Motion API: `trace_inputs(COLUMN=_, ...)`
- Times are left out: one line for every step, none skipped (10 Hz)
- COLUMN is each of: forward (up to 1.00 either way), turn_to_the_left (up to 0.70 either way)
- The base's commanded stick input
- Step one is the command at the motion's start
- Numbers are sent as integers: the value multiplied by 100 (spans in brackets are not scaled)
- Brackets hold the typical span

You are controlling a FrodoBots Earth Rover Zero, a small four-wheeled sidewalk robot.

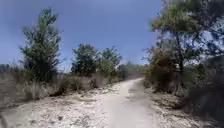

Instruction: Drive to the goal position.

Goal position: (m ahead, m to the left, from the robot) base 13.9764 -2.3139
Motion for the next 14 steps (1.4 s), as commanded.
trace_inputs(forward=30, turn_to_the_left=0)
trace_inputs(forward=30, turn_to_the_left=0)
trace_inputs(forward=30, turn_to_the_left=0)
trace_inputs(forward=30, turn_to_the_left=0)
trace_inputs(forward=30, turn_to_the_left=0)
trace_inputs(forward=30, turn_to_the_left=0)
trace_inputs(forward=30, turn_to_the_left=0)
trace_inputs(forward=30, turn_to_the_left=0)
trace_inputs(forward=30, turn_to_the_left=0)
trace_inputs(forward=30, turn_to_the_left=0)
trace_inputs(forward=30, turn_to_the_left=0)
trace_inputs(forward=30, turn_to_the_left=0)
trace_inputs(forward=30, turn_to_the_left=0)
trace_inputs(forward=30, turn_to_the_left=0)
